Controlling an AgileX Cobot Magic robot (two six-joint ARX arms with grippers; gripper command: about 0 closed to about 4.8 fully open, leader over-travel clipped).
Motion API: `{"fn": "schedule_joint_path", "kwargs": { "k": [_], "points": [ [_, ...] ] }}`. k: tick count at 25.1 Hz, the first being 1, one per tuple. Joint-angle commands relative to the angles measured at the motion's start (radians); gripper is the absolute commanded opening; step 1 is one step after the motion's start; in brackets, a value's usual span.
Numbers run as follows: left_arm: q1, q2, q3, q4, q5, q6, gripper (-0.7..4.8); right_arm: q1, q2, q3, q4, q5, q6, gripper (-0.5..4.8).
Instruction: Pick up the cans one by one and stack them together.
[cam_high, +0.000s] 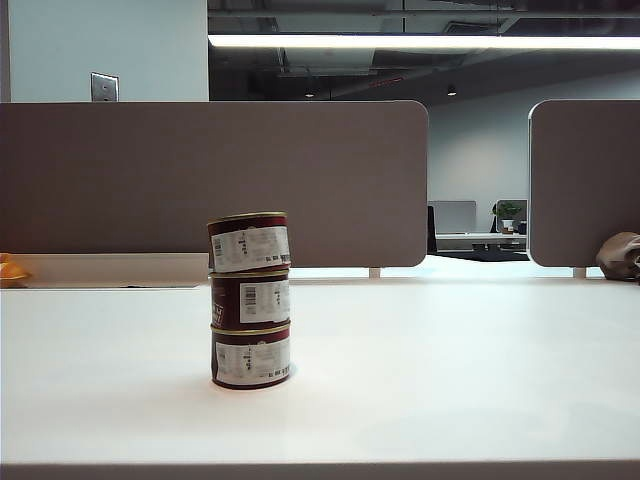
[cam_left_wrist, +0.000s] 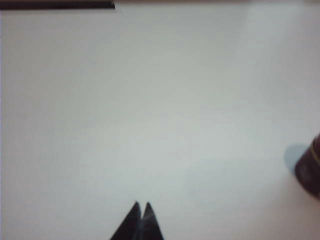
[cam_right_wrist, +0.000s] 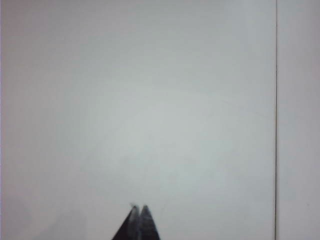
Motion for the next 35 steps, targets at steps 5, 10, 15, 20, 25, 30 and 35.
{"fn": "schedule_joint_path", "kwargs": {
  "k": [5,10,15,20,25,30,35],
  "points": [
    [-0.001,0.001,-0.019,0.073,0.000,0.001,-0.01,0.000,0.000,-0.003,0.004,0.002,0.004,0.00],
    [-0.001,0.001,-0.045,0.157,0.000,0.001,-0.01,-0.001,0.000,-0.003,0.004,0.002,0.004,0.00],
    [0.005,0.001,-0.045,0.157,0.001,0.001,-0.01,-0.024,0.000,-0.004,0.004,-0.002,0.004,0.00],
    [0.137,0.001,-0.045,0.156,0.035,0.001,-0.01,-0.136,0.000,-0.004,0.006,-0.002,0.004,0.00],
    [0.239,0.001,-0.045,0.154,0.016,0.001,-0.01,-0.214,0.000,-0.040,0.164,-0.001,0.004,0.00],
    [0.239,0.001,-0.045,0.154,0.020,0.001,-0.01,-0.214,0.000,-0.074,0.265,-0.001,0.004,0.00],
    [0.241,0.000,-0.045,0.154,0.020,0.001,-0.01,-0.214,0.000,-0.074,0.265,-0.001,0.004,0.00]
  ]
}}
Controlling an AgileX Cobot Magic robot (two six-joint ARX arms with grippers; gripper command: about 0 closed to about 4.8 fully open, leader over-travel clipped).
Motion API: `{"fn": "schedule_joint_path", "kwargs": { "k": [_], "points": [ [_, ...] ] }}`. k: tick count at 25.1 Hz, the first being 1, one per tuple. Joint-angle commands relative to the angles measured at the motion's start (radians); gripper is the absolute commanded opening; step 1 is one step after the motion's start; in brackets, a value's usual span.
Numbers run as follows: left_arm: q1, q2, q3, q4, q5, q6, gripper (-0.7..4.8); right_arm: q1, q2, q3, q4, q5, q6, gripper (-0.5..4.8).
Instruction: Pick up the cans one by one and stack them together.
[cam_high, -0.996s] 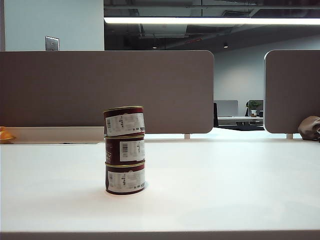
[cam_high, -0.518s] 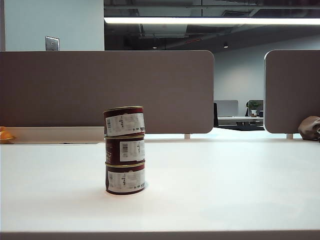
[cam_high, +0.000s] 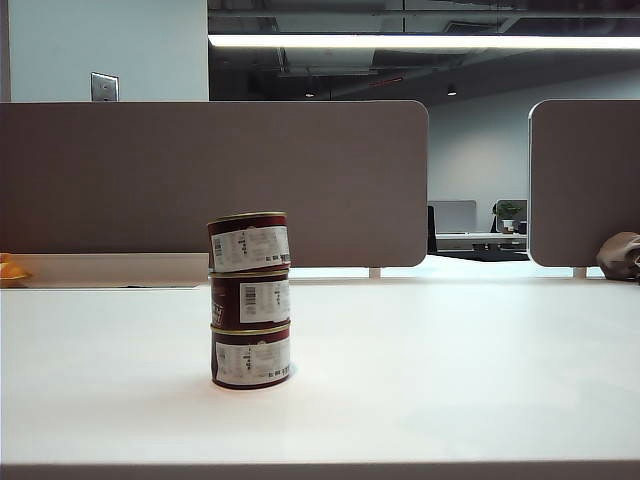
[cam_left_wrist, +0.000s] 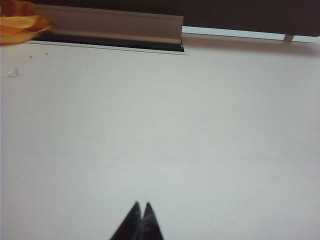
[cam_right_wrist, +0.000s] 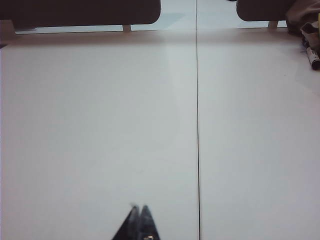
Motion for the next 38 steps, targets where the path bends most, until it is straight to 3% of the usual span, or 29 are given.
{"fn": "schedule_joint_path", "kwargs": {
  "k": [1,5,24,30,38],
  "points": [
    [0.007,0.000,-0.002,0.005,0.001,0.001,-0.01,0.001,0.000,-0.003,0.002,0.001,0.004,0.00],
    [0.057,0.000,-0.002,0.005,0.005,0.001,-0.01,0.001,0.000,-0.003,0.002,0.001,0.004,0.00],
    [0.060,0.001,-0.002,0.005,0.005,0.001,-0.01,0.001,0.000,-0.002,0.006,0.016,0.005,0.00],
    [0.060,0.001,-0.002,0.005,0.005,0.001,-0.01,0.002,0.000,-0.002,0.019,0.201,0.014,0.00],
    [0.060,0.001,-0.002,0.005,0.005,0.001,-0.01,0.002,0.000,-0.002,0.021,0.232,0.056,0.00]
  ]
}}
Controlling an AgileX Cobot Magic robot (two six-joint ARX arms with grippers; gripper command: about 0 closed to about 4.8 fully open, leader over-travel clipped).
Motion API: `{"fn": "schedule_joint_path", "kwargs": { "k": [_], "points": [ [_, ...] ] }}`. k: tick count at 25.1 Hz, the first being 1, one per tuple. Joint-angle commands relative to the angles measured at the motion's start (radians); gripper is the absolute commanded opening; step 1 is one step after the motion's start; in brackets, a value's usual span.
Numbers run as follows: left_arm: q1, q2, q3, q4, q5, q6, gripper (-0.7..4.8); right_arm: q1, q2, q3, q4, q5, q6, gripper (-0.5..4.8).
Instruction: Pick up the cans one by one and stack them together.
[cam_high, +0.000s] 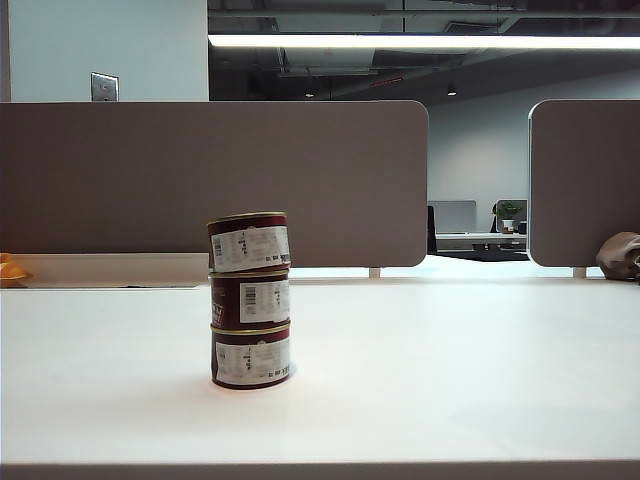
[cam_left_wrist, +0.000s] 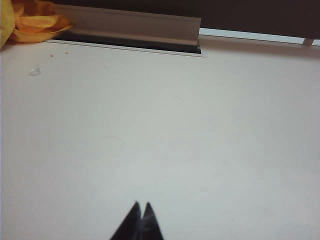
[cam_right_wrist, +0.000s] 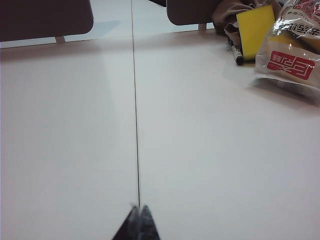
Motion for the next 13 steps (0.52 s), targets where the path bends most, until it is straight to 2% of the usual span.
{"fn": "schedule_joint_path", "kwargs": {
  "k": [1,13],
  "points": [
    [0.001,0.001,-0.002,0.005,0.002,0.001,-0.01,0.002,0.000,-0.002,0.013,0.006,0.006,0.00],
    [0.001,0.001,-0.002,0.005,0.002,0.001,-0.01,-0.060,0.000,-0.002,0.013,0.003,0.006,0.00]
  ]
}}
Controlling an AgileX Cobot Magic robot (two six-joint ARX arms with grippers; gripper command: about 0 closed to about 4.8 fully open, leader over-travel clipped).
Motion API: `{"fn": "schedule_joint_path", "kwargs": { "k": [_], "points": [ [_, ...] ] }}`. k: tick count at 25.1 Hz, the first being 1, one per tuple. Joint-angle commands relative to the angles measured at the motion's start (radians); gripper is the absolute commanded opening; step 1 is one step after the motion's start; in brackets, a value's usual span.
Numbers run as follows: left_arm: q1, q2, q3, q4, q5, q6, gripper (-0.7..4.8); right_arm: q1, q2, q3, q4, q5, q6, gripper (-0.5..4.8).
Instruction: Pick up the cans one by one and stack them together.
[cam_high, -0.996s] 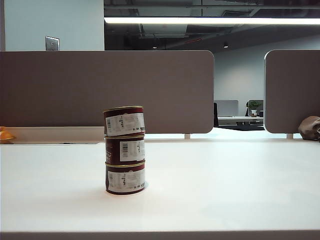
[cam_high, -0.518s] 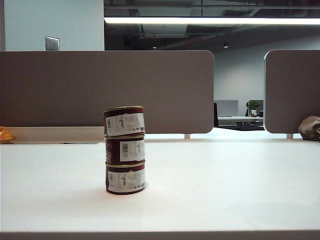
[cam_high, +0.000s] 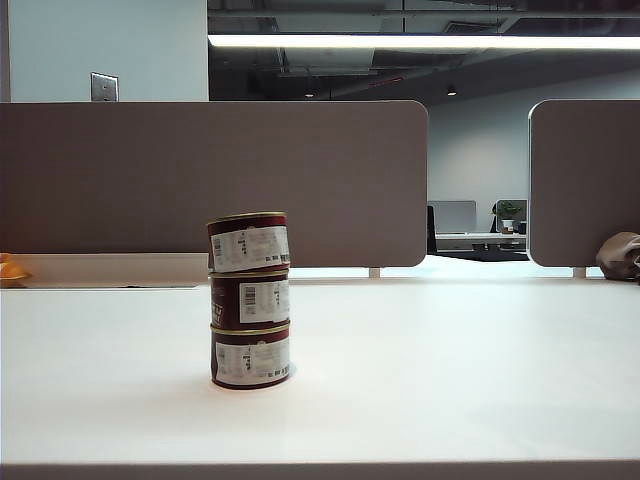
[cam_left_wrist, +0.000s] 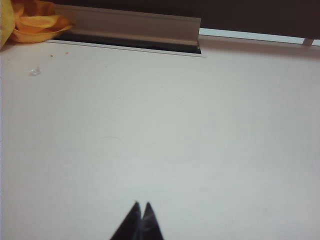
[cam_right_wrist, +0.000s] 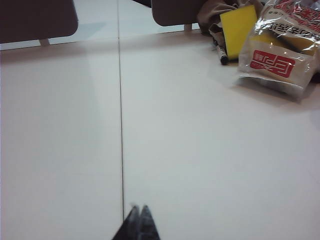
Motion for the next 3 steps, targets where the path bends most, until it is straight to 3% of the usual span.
{"fn": "schedule_joint_path", "kwargs": {
  "k": [1,3],
  "points": [
    [0.001,0.001,-0.002,0.005,0.002,0.001,-0.01,-0.020,0.000,-0.002,0.013,0.003,0.004,0.00],
    [0.001,0.001,-0.002,0.005,0.002,0.001,-0.01,-0.029,0.000,-0.002,0.013,0.003,0.004,0.00]
  ]
}}
